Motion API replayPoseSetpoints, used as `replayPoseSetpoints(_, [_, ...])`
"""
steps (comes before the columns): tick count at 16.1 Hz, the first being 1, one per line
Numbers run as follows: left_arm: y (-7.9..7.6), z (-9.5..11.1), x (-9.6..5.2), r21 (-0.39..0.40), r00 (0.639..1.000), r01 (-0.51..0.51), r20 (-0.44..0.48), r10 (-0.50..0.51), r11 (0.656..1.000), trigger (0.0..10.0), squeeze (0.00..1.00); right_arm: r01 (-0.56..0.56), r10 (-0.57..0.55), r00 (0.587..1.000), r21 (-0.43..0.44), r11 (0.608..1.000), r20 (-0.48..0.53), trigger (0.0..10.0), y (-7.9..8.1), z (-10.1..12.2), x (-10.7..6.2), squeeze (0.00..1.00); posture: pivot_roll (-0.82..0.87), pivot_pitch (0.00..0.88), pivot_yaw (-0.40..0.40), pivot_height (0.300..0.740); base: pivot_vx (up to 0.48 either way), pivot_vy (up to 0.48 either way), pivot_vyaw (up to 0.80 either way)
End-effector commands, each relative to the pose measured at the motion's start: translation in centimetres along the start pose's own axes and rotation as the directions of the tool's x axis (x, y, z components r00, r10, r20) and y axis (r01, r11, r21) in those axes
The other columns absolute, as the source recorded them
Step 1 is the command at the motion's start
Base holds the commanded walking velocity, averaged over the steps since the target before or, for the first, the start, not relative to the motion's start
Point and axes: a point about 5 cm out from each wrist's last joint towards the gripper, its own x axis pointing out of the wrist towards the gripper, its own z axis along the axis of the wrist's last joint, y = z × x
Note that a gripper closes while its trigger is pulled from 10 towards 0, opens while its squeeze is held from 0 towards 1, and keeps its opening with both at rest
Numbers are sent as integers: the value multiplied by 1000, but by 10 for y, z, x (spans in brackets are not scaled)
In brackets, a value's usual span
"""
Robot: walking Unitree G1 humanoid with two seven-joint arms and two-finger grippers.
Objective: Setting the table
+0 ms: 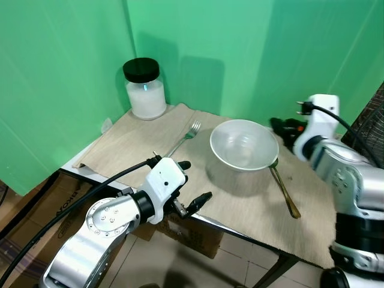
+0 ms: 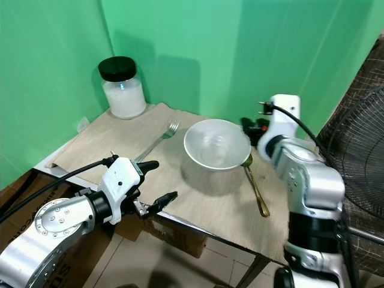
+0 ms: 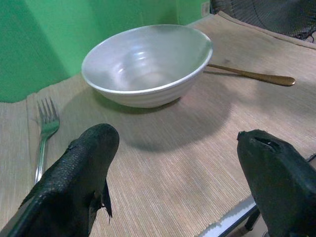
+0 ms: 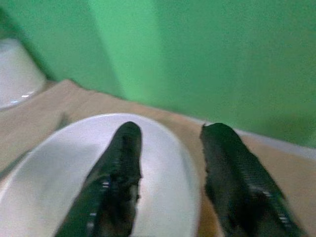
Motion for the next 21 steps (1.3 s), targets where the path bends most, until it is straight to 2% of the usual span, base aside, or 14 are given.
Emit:
replayPoseSetpoints(1, [3,0,-1,9,1000,-15,-3,15,1000,10000,0,-18,18,1000,16,1000,3,10000,1,2,2,1000,-35,0,5,740,0,0,0])
replayPoseSetpoints(4, [2,0,-2,4,1000,-23,0,23,1000,10000,0,12,-14,998,-20,1000,-69,10000,1,-16,18,1000,-26,0,-7,740,0,0,0])
replayPoseSetpoints(5, [2,0,-3,2,1000,-23,1,23,1000,10000,0,18,-21,996,-34,999,-83,10000,0,-20,20,0,-25,0,-7,740,0,0,0])
replayPoseSetpoints(10, [4,-1,0,0,1000,-30,3,30,1000,10000,0,53,-63,993,-102,993,-97,10000,-8,-29,22,0,-30,0,-2,740,0,0,0])
replayPoseSetpoints(13, [26,4,12,15,992,-114,64,113,993,10000,0,60,-60,998,-47,997,8,10000,-9,-9,20,0,-27,0,-4,740,0,0,0])
replayPoseSetpoints(14, [41,7,22,12,986,-140,95,139,990,10000,0,72,-70,996,-40,997,50,10000,-12,0,19,0,-26,0,-4,740,0,0,0])
replayPoseSetpoints(15, [48,9,27,9,983,-151,111,149,988,10000,0,87,-84,994,-42,995,65,10000,-14,3,19,0,-28,0,-3,740,0,0,0])
replayPoseSetpoints(16, [62,11,44,5,982,-135,132,133,991,10000,0,130,-126,989,-44,991,82,10000,-22,6,19,0,-30,0,0,740,0,0,0])
replayPoseSetpoints(18, [68,10,59,3,987,-88,136,87,996,10000,0,160,-155,984,-56,986,83,10000,-27,5,19,0,-45,0,11,740,0,0,0])
replayPoseSetpoints(19, [72,9,72,1,989,-57,137,56,998,10000,0,185,-180,980,-61,981,82,10000,-30,4,18,0,-54,0,16,740,0,0,0])
replayPoseSetpoints(21, [76,6,93,-44,989,-16,144,22,999,10000,0,240,-237,969,-32,970,71,10000,-40,-2,16,0,-84,0,34,740,0,0,0])
